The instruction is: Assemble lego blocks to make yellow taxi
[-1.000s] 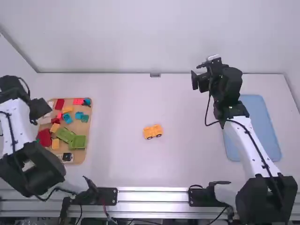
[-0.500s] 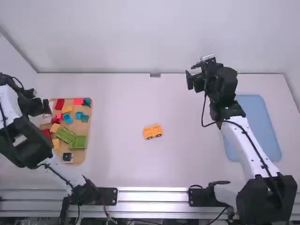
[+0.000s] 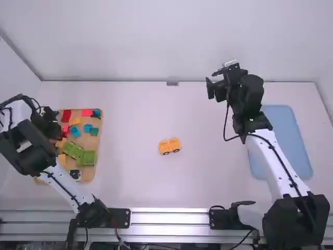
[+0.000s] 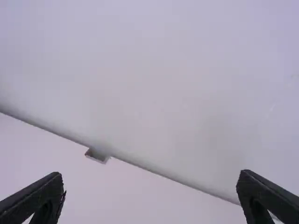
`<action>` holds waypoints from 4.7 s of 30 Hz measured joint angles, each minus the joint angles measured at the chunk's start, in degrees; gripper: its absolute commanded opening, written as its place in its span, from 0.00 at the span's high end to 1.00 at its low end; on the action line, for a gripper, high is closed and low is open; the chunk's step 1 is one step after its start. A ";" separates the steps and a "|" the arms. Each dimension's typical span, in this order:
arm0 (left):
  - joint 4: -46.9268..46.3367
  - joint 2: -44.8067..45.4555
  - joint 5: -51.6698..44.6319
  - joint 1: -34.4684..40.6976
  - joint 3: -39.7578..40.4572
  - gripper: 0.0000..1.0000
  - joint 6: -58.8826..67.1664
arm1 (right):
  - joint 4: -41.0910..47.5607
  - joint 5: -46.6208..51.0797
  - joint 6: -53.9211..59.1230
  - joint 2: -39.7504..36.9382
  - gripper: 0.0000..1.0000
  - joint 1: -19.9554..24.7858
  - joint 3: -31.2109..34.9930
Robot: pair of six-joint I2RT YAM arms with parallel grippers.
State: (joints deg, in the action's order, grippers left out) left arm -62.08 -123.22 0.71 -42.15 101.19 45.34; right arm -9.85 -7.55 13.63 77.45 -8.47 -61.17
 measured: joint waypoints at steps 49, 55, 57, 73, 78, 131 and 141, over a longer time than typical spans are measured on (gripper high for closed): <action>16.74 0.00 -0.68 0.00 -14.25 0.58 -0.55 | 0.13 0.15 -0.02 0.00 0.01 0.00 0.00; 17.40 0.00 -0.02 0.00 -14.25 0.65 -0.76 | 0.00 0.07 0.00 0.00 0.01 0.00 0.00; 17.92 0.00 0.00 0.00 -14.25 0.67 -1.22 | -0.04 0.20 -0.09 0.00 0.02 0.00 0.00; 13.25 9.14 -5.60 0.44 -13.77 0.76 -7.28 | -0.55 -0.72 0.02 0.02 0.01 0.00 0.00; 14.43 20.52 -13.27 3.61 -13.77 0.76 -5.46 | -1.25 -5.97 0.57 0.13 0.01 0.00 0.00; 93.90 30.32 -61.86 49.99 -41.57 0.85 -31.08 | -17.99 -78.82 -7.23 36.65 0.25 -6.73 -22.40; 98.77 26.34 -65.40 47.50 -41.57 0.86 -36.76 | -18.25 -79.17 -8.11 36.65 0.25 -6.75 -22.40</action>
State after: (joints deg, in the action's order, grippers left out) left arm 36.69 -96.88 -64.69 5.34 59.61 8.58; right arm -28.10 -86.72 5.52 114.10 -15.22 -83.57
